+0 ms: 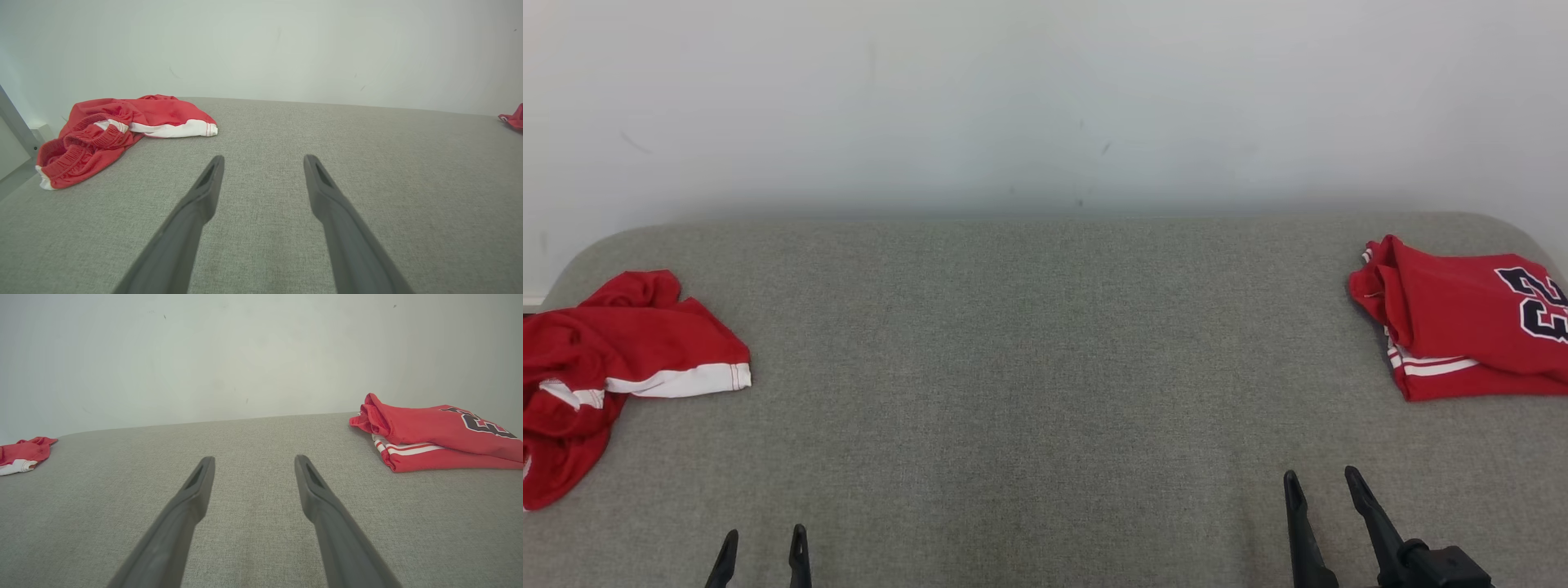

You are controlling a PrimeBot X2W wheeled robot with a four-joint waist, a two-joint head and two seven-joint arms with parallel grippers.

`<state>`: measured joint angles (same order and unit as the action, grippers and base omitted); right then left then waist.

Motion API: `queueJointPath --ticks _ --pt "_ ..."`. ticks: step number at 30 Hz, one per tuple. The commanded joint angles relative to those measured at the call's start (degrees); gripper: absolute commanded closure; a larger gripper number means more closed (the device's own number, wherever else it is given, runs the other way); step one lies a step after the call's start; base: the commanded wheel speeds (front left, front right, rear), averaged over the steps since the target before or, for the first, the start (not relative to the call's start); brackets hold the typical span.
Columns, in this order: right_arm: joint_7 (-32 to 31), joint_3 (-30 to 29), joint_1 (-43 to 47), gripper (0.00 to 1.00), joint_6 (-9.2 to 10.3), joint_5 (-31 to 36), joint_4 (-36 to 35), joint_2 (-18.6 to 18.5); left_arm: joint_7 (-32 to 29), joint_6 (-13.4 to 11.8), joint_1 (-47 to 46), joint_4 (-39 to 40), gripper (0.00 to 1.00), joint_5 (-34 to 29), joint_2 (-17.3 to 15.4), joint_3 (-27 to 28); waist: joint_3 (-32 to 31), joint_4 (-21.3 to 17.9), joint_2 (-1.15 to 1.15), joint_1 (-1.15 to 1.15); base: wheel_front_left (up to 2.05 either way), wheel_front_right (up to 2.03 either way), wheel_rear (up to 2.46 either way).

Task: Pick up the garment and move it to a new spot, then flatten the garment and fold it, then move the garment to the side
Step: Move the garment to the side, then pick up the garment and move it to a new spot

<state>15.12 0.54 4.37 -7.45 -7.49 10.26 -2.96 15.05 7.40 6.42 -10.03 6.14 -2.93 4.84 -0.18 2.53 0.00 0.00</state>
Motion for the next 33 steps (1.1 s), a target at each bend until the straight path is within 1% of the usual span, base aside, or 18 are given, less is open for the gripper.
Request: queueJointPath --ticks 1,26,33 --pt "0.0 0.0 -0.2 0.0 -0.03 -0.3 -0.1 0.1 0.1 0.1 -0.6 -0.1 0.0 -0.3 0.1 0.1 0.0 0.0 0.0 0.0 0.0 0.0 0.0" --pt "0.0 -0.2 0.0 0.0 -0.03 -0.1 0.3 0.2 0.1 0.1 -0.5 -0.6 0.0 0.1 0.1 0.2 -0.5 0.9 0.0 0.0 0.0 0.0 0.0" --pt "0.0 -0.7 0.7 0.0 -0.03 -0.7 0.6 0.1 0.1 0.1 -0.8 -0.8 0.0 -0.4 0.1 0.5 -0.7 3.7 0.0 0.0 0.0 0.0 0.0"
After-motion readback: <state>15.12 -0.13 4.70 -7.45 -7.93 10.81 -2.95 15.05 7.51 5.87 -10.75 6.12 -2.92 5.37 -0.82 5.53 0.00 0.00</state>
